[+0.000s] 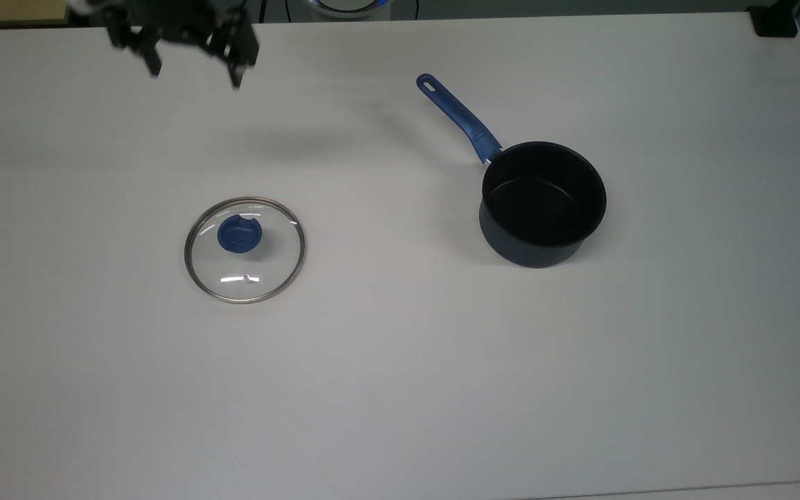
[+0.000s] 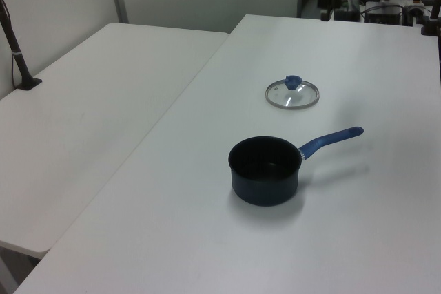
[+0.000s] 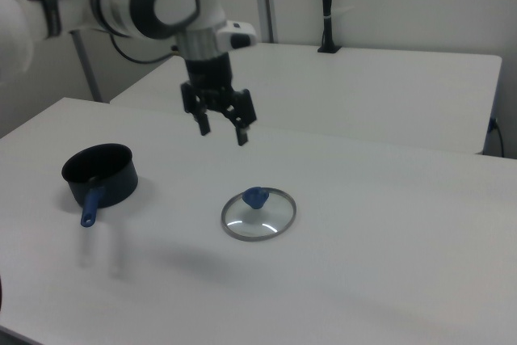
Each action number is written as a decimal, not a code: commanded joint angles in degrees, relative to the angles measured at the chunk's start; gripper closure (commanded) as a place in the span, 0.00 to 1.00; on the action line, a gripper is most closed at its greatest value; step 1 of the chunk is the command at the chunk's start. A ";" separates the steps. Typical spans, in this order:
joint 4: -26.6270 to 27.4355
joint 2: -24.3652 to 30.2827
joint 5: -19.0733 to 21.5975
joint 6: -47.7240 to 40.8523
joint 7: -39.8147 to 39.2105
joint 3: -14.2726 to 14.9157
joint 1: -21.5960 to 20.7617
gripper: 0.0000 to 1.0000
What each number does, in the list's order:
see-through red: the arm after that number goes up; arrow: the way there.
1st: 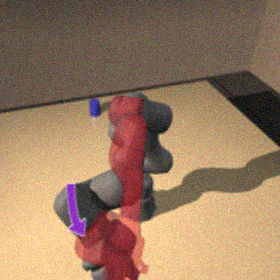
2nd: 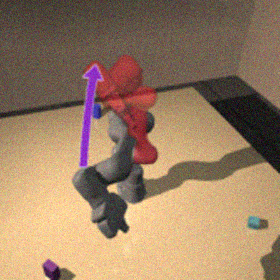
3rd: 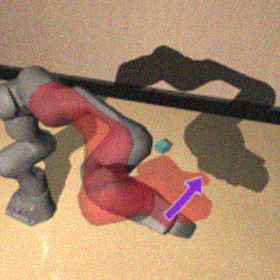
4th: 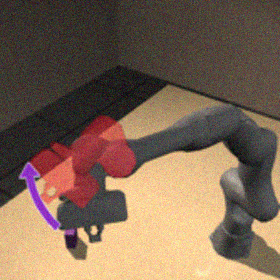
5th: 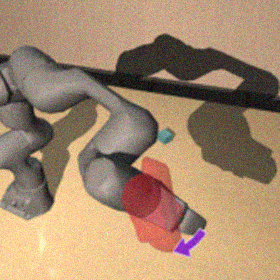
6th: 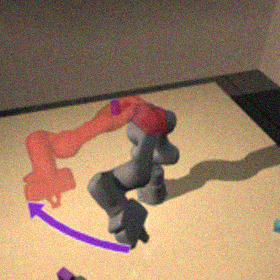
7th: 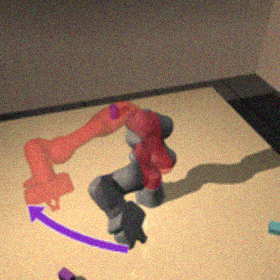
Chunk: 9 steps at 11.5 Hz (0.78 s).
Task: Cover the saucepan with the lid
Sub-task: 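Move the gripper over the glass lid's blue knob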
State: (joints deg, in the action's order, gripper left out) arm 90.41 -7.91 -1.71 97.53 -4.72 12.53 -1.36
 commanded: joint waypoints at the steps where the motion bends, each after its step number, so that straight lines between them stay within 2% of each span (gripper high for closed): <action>1: -3.92 -7.53 1.26 4.75 1.20 0.13 1.79 0.00; 5: -4.63 -15.36 2.59 11.87 3.82 -0.39 1.98 0.00; 6: -4.54 -16.86 2.59 14.33 6.54 -0.48 1.89 0.00; 9: -4.01 -20.11 2.59 17.95 7.44 -0.83 1.18 0.00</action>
State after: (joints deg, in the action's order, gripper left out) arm 87.10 -25.73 -0.05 113.89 1.40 11.80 0.45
